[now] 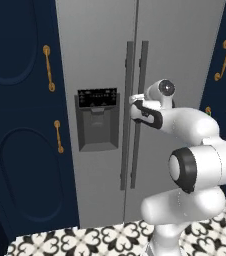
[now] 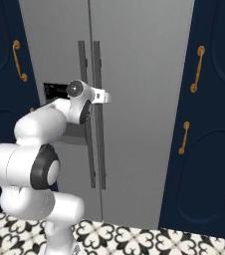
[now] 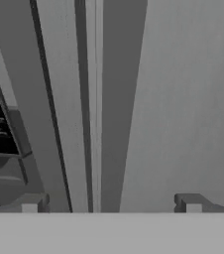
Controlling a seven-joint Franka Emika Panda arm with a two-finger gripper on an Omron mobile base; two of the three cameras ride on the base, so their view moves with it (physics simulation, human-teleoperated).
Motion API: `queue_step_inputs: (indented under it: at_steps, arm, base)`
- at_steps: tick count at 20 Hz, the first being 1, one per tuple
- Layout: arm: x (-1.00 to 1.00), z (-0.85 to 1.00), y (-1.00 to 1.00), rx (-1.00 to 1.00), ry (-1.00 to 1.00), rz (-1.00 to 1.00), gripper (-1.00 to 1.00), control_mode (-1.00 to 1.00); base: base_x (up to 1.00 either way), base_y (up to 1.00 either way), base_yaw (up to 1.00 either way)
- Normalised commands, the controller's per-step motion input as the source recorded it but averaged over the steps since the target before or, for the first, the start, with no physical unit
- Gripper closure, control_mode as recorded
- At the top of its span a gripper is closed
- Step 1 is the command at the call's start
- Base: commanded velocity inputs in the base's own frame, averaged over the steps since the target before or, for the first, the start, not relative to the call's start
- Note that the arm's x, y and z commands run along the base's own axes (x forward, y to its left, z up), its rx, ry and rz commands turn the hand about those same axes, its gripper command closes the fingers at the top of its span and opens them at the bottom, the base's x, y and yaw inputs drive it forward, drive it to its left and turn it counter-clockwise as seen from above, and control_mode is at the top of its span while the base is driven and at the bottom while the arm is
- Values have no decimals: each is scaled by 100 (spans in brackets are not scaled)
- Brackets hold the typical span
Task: Grab a lemon wedge from the fridge and one ice cube from the ice bowl, and put them in the glass of lemonade.
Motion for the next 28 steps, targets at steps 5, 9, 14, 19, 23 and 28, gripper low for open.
queue_step_inputs:
  at_steps: [5, 9, 14, 19, 23, 28]
  arm:
    - [56, -22, -8, 0, 0, 0, -100, -100]
    - [61, -16, -5, 0, 0, 0, -100, -100]
    - [61, -13, 0, 0, 0, 0, -100, -100]
    - [54, -12, 0, 0, 0, 0, -100, -100]
    - [18, -3, 0, 0, 0, 0, 100, -100]
    - [-13, 1, -13, 0, 0, -2, 100, -100]
  base:
    - [0, 0, 0]
    - [0, 0, 0]
    - [0, 0, 0]
    - [0, 0, 0]
    - [0, 0, 0]
    - [0, 0, 0]
